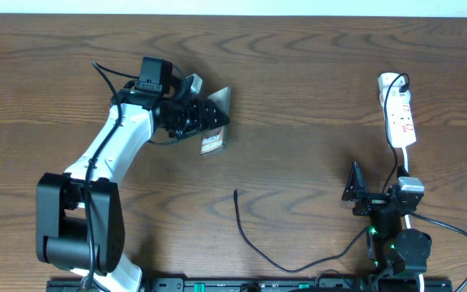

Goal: Plug charger to phone and switch on socket

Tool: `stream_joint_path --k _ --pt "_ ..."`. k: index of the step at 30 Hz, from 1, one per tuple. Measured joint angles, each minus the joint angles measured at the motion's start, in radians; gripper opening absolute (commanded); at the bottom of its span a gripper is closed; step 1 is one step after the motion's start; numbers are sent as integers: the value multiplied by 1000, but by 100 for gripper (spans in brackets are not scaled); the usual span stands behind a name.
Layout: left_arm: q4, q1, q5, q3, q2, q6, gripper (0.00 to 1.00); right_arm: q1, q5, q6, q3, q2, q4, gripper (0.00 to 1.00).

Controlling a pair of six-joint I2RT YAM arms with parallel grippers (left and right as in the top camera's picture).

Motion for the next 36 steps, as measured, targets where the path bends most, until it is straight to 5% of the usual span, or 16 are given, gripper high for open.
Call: stream_joint_path --k 18,36 --pt "385 0 258 0 0 -704 8 0 0 0 0 0 0 99" --pt "444 0 274 0 0 -1192 7 0 0 0 0 0 0 99"
